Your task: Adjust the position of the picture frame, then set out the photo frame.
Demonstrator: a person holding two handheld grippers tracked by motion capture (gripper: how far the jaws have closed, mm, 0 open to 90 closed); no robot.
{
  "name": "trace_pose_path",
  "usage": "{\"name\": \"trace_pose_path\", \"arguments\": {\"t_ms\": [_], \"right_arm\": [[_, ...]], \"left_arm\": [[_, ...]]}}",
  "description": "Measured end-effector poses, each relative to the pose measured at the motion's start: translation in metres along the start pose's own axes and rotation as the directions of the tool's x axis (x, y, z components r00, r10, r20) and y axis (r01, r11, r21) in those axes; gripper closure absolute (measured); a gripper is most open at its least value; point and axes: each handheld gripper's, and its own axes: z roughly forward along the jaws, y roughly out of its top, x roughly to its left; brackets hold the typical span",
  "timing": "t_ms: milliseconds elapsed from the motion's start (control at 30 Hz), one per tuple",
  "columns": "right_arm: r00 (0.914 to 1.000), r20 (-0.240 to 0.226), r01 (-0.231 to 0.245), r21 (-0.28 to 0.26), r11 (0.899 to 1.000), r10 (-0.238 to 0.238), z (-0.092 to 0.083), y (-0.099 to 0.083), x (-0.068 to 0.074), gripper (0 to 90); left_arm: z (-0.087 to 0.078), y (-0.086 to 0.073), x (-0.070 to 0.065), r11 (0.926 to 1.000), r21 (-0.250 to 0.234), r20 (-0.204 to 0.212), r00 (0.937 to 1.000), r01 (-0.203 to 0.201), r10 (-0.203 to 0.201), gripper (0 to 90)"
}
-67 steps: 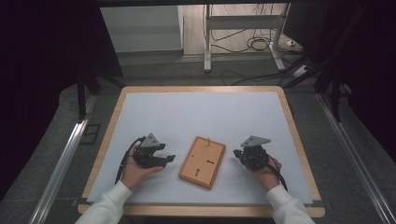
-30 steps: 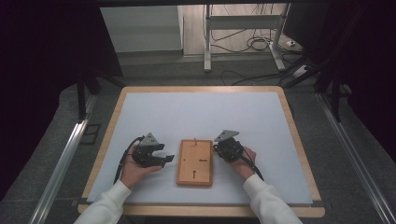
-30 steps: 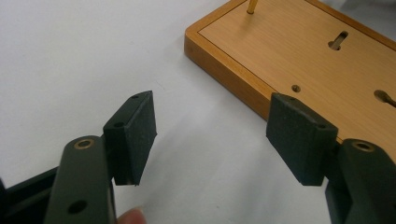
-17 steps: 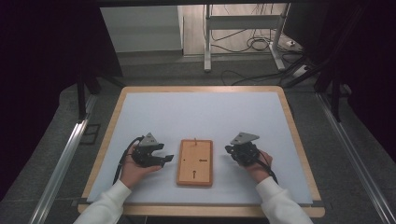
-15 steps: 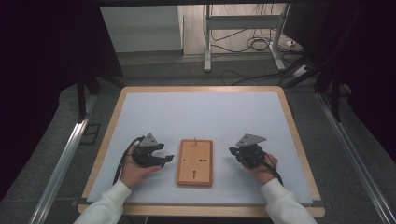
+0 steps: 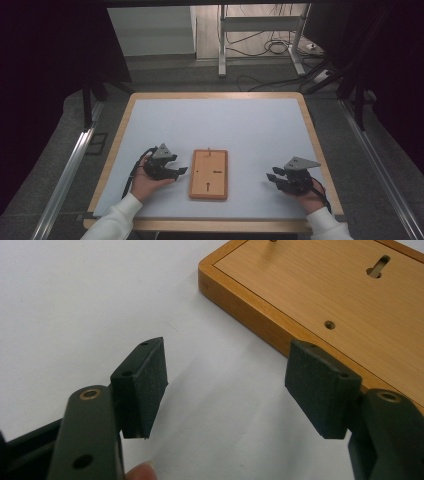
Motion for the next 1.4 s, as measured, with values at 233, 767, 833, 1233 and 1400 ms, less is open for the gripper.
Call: {"name": "trace_pose_path", "arguments": {"t_ms": [233, 767, 833, 1233, 1400], "right_arm": [[0.9996, 0.005, -0.026, -0.027, 0.999, 0.027, 0.003, 0.001, 0.009, 32.0], [0.9991, 0.031, -0.028, -0.019, 0.999, 0.028, 0.000, -0.002, 0.010, 26.7], [0.9989, 0.032, -0.032, -0.017, 0.999, 0.033, 0.000, -0.002, 0.010, 26.3], [0.9987, 0.049, -0.012, -0.039, 0.999, 0.014, -0.010, -0.004, 0.015, 25.6], [0.9976, 0.064, -0.022, -0.041, 0.999, 0.024, -0.012, -0.006, 0.013, 25.5]], "left_arm": [[-0.001, 0.000, -0.001, 1.0000, 0.004, -0.008, 0.9999, -0.009, 0.009, 32.9], [0.010, 0.026, -0.004, 0.9960, -0.064, 0.089, 0.9937, -0.063, 0.069, 32.6], [0.011, 0.029, -0.004, 0.9953, -0.070, 0.110, 0.9911, -0.067, 0.075, 32.6], [0.027, 0.054, -0.006, 0.9930, -0.091, 0.163, 0.9825, -0.076, 0.090, 36.2], [0.039, 0.064, -0.008, 0.9921, -0.086, 0.169, 0.9800, -0.091, 0.104, 41.4]]}}
